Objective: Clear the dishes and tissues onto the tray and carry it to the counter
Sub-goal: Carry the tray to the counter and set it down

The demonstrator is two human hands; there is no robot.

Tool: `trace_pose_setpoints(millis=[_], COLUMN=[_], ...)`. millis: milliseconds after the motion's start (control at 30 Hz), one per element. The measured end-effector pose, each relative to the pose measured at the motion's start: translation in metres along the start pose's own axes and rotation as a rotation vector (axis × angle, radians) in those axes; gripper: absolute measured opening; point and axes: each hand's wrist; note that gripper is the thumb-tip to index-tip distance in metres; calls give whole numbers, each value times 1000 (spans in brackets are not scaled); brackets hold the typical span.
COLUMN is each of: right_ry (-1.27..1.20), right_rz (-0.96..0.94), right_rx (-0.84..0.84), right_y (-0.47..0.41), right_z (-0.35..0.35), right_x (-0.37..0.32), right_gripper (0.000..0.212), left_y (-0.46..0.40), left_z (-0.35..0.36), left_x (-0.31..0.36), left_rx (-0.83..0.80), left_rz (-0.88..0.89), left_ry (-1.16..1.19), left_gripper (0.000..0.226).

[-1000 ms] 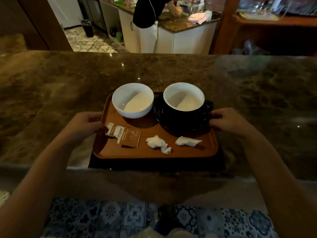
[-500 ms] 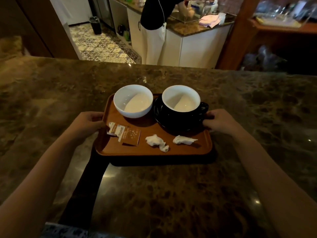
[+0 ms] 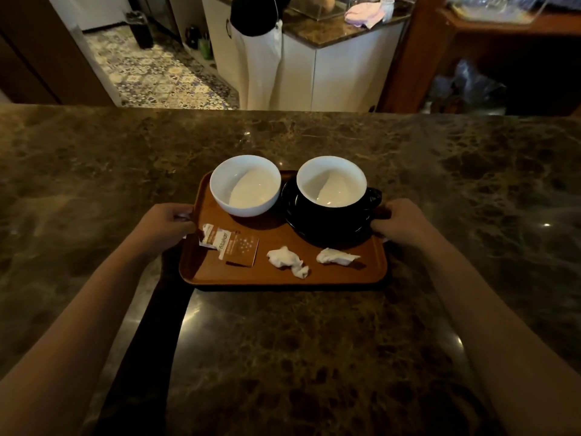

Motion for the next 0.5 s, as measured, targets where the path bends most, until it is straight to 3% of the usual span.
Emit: trace_pose_setpoints(millis=[500], right_ry=[32], right_rz=[49], right_rx=[105], right_y=[-4], right_z=[7], right_x=[-1], right_gripper=[13], left_y=[-11], left_z=[4], left_x=[7], left_rx=[35], left_rz=[49], left_ry=[-162], left_gripper=[33])
Point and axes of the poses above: each hand's wrist, its own y-axis away from the middle knuckle, its own z-axis out of the palm, x = y × z, and after that the axes turned 13 degrees about -x, right-handed
